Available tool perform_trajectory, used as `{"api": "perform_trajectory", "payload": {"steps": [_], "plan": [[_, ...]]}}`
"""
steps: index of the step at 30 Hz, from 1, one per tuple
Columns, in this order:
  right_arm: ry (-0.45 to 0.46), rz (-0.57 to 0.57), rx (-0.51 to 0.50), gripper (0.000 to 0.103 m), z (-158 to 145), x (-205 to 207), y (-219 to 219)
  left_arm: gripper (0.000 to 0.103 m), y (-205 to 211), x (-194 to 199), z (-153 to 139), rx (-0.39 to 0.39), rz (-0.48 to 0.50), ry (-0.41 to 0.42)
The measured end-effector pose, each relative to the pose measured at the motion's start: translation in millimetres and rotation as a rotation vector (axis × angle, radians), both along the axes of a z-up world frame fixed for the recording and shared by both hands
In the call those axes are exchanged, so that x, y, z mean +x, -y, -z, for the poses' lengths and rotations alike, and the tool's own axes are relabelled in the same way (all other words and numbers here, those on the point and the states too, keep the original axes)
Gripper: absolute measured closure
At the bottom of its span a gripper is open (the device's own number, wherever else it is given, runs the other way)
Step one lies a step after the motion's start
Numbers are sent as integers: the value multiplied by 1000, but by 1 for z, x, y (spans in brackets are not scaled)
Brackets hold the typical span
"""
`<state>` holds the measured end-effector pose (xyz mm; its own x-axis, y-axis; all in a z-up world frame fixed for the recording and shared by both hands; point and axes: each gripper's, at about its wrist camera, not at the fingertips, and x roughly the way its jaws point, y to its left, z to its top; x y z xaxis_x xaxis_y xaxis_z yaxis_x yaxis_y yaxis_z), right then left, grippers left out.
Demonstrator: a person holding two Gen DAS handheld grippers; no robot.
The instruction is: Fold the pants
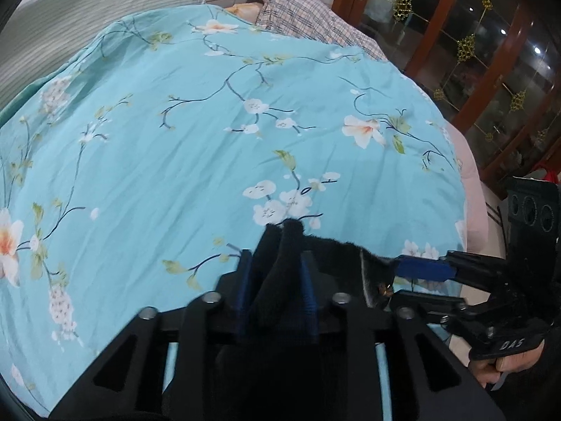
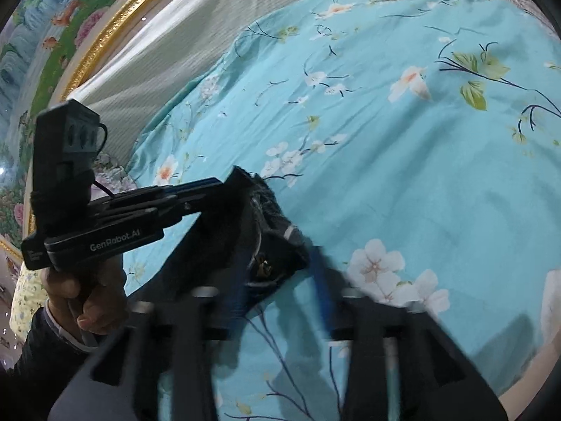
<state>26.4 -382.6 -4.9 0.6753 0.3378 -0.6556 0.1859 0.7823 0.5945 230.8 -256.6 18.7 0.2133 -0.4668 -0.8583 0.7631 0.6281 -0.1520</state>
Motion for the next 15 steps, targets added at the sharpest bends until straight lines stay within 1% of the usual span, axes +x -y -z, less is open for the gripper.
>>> {"api": "perform_trajectory", "payload": {"steps": [1,2,4,7,9,10,13,14,15], "plan": [[8,3,-1,48,-2,-2,0,58,-1,1,1,-1,1,-6],[15,2,2,48,-3,-4,0,57,-1,1,2,-2,1,-11],[13,-3,16,48,-1,-5,0,57,2,2,7,8,8,-30],[-16,-6,41,48,9,-1,0,57,12,3,21,47,23,-57],[-16,-9,60,48,13,2,-1,57,16,5,29,62,22,-74],[-15,-13,61,48,14,4,-2,57,17,8,33,59,16,-91],[-11,-31,65,49,16,9,-5,58,12,21,38,6,-21,-162],[-12,-39,60,55,17,11,-6,60,10,25,39,-8,-33,-182],[-13,-40,46,63,18,13,-8,69,8,27,39,-18,-43,-189]]}}
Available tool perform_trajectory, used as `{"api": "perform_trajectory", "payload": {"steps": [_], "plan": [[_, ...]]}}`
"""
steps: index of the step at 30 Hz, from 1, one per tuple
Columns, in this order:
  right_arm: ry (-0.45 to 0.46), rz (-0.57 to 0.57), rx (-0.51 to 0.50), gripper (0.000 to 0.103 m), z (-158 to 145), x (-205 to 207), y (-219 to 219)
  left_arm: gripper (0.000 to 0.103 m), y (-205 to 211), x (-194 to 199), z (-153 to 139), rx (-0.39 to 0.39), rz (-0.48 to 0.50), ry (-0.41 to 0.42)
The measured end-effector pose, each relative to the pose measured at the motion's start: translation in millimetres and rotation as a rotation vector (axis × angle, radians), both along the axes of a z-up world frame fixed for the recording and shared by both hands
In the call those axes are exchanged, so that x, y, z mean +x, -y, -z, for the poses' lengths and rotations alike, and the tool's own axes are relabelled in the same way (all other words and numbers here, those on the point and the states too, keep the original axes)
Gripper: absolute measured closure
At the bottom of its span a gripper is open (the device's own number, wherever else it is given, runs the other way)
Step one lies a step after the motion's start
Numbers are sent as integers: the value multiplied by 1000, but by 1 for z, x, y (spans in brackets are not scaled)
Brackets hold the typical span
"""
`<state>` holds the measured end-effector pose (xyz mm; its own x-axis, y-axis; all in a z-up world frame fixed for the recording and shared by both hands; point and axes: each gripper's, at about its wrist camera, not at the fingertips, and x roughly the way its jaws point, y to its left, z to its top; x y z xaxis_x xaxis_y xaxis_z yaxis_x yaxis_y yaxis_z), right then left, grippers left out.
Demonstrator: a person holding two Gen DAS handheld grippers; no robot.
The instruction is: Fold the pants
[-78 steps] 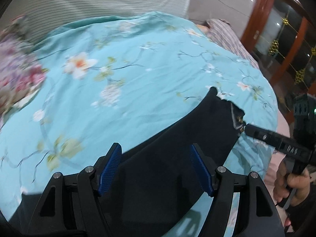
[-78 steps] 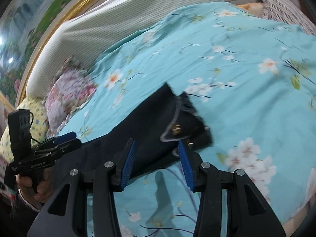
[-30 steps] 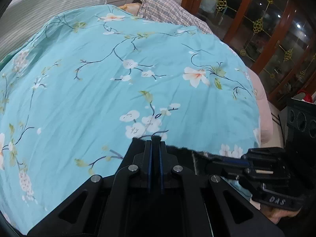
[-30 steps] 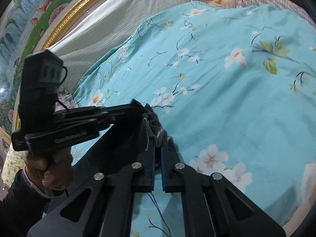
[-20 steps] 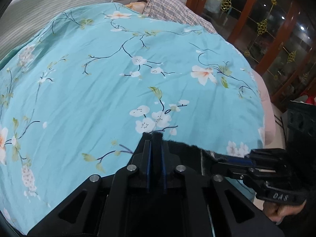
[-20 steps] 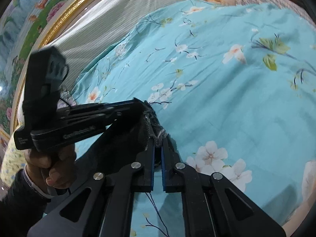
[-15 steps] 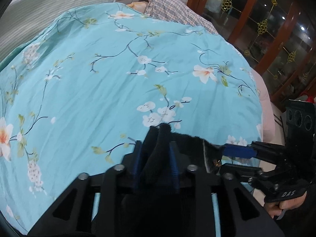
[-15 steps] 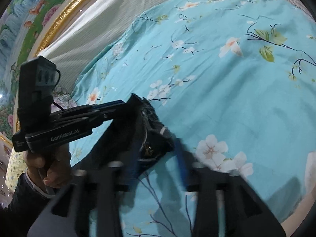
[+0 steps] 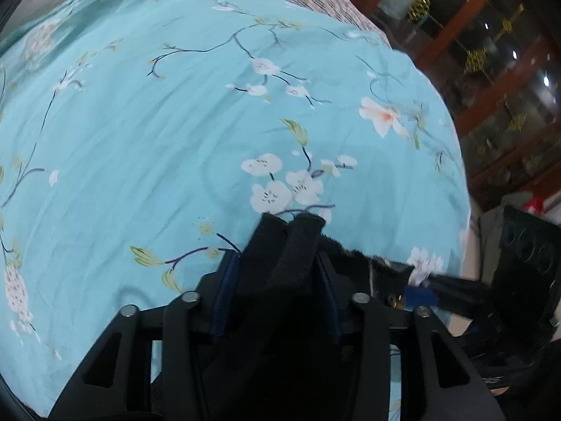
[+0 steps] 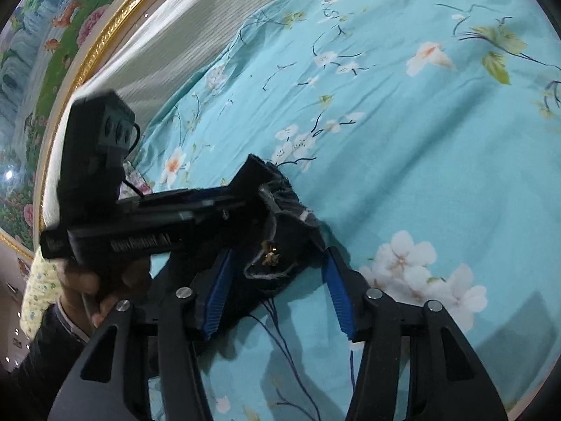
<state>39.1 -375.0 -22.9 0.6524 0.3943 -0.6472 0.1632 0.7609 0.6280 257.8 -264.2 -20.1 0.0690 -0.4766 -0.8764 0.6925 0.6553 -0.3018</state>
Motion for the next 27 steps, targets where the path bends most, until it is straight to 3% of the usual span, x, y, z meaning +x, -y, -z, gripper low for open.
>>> {"api": "perform_trajectory", "payload": {"steps": [1,2,3,5,10,16,27], "plan": [[0,2,-8,68,1,0,-1,79,-1,1,0,-5,-4,0],[2,-2,-2,83,2,1,-1,84,-3,0,-1,-21,-1,-11],[5,-10,12,87,4,2,-2,92,-4,-1,-3,-33,5,-15],[13,-18,15,88,3,1,-5,96,-6,-8,-10,-44,17,12],[76,-39,16,89,-14,-4,-10,97,-25,-20,-36,-124,1,51],[162,-105,30,90,-44,-6,-31,98,-77,-33,-71,-220,-96,81],[256,-315,42,90,-81,-7,-108,98,-184,-79,-106,-333,-265,141]]}}
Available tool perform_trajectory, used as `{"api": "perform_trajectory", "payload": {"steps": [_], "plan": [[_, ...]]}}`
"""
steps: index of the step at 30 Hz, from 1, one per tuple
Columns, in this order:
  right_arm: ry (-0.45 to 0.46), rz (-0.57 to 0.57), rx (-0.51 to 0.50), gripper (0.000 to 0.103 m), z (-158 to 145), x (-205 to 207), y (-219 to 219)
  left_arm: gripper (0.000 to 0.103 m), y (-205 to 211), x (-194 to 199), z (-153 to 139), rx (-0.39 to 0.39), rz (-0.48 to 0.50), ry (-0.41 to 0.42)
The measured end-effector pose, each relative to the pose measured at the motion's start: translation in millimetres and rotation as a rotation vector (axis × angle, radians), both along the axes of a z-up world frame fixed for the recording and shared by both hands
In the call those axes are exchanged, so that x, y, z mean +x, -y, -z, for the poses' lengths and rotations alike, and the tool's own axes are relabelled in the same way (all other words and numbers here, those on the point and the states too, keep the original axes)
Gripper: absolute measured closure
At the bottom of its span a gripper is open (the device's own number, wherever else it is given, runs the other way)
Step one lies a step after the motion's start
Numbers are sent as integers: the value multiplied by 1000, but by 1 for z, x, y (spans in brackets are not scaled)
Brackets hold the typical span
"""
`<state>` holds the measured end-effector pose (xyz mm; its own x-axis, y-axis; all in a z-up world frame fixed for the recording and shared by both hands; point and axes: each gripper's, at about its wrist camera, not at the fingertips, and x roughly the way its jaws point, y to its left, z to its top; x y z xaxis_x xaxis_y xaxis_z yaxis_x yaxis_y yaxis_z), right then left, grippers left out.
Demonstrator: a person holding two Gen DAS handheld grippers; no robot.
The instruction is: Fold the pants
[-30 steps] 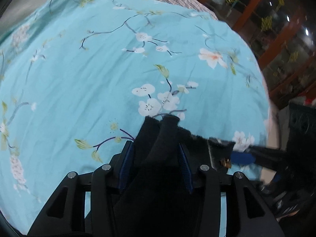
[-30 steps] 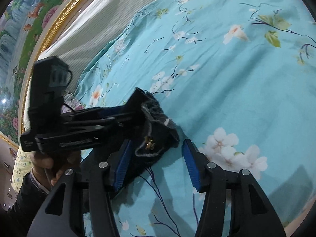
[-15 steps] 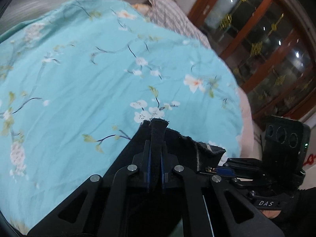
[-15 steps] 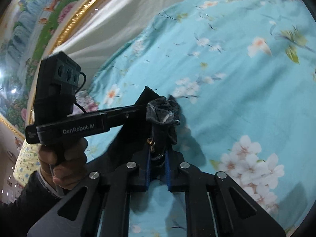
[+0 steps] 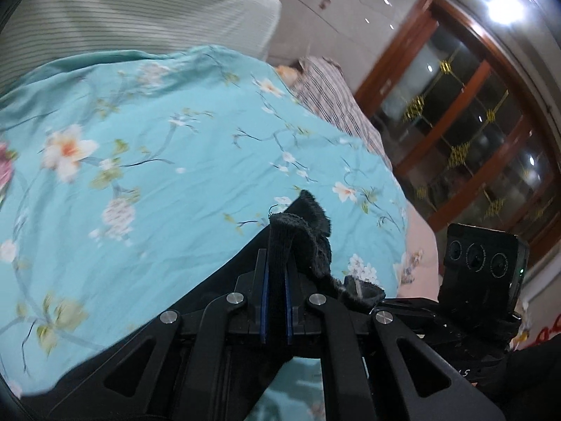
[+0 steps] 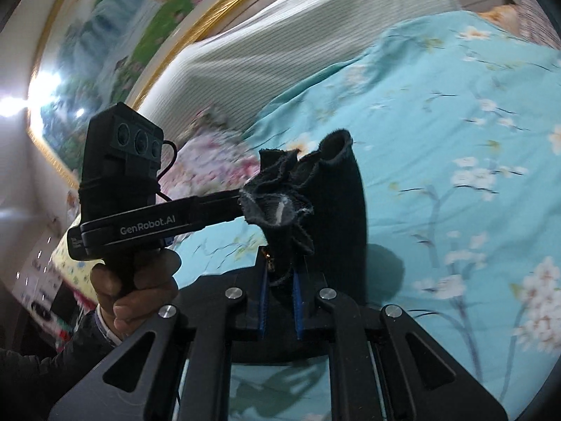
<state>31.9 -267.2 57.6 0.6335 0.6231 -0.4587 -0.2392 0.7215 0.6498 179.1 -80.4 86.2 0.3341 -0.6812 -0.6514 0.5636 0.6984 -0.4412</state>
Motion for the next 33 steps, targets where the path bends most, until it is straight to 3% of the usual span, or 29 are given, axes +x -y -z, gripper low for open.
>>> {"api": "perform_trajectory", "payload": {"steps": [8,18,33], "plan": [[5,-160,-18,90,-1,0,-60,98,-73,-29,10,-55,-142,-14],[-56,-343,-22,90,22,8,-123,100,-146,-60,43,-115,-321,-80],[-140,-465,-74,90,57,13,-171,98,-180,-82,86,-66,-472,-148]]}}
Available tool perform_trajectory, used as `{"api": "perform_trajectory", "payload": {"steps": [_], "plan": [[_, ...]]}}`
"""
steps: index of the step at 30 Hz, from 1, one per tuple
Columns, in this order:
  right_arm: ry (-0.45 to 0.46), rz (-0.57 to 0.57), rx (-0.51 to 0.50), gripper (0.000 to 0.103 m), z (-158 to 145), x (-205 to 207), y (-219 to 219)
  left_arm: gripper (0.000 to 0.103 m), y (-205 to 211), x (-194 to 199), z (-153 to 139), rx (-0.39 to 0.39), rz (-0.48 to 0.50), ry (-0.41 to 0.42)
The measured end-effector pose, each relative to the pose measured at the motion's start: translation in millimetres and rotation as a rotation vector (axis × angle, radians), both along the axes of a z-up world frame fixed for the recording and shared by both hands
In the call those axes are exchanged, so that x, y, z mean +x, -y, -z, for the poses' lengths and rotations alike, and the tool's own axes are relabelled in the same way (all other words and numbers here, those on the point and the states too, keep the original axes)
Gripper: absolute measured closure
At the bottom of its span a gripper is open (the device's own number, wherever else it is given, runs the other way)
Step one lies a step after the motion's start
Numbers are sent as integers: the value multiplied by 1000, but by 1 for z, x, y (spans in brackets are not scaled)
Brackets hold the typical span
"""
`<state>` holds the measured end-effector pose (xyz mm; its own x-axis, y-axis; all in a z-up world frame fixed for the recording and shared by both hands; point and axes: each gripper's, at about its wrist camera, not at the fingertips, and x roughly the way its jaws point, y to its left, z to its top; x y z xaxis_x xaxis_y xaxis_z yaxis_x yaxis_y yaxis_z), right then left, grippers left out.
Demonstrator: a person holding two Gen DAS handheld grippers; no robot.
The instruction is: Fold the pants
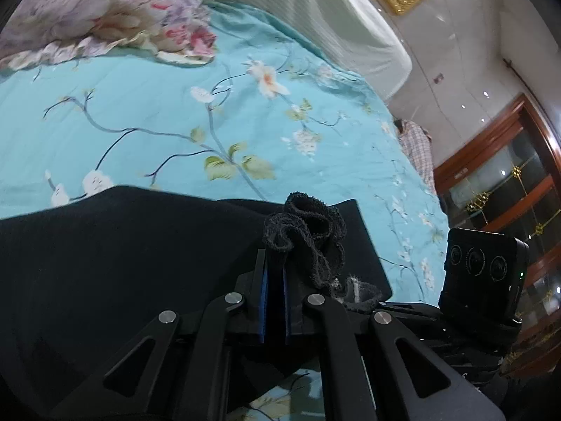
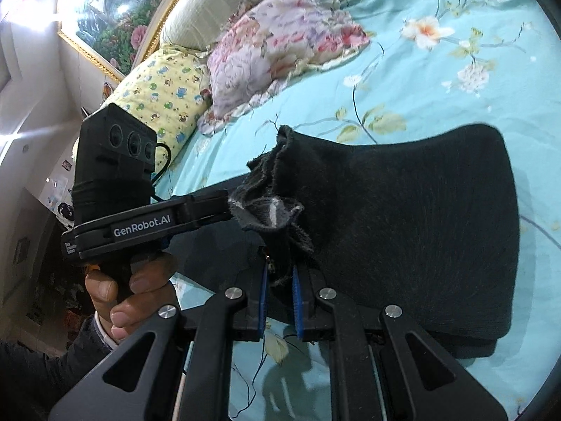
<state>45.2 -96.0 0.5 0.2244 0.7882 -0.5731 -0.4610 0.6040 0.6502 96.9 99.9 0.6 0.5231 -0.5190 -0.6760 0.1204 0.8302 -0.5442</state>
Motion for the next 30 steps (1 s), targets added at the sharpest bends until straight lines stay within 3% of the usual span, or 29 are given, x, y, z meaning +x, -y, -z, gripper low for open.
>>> {"api": "perform_trajectory", "payload": {"steps": [5,7,9,11,16,23,26,30], "plan": [[-23,-1,-2,86,7,2,-4,97,-11,-5,6,-4,-40,-22],[-34,-4,-6,80,10,3,-7,95,-16,-8,7,-12,-59,-26],[-41,-19,-4,65,11,2,-10,94,-22,-12,8,-5,-84,-31],[-35,-33,-3,61,10,0,-14,92,-26,-16,8,0,-104,-33],[-19,-44,-18,60,5,-3,-19,83,-36,-31,7,17,-156,-32],[-8,-73,-16,60,0,-7,-25,79,-51,-51,7,24,-229,-40],[-5,-89,-16,60,-3,-10,-30,67,-60,-65,2,31,-272,-28],[4,-112,-12,59,-7,-14,-37,66,-74,-83,-6,30,-330,-16]]}}
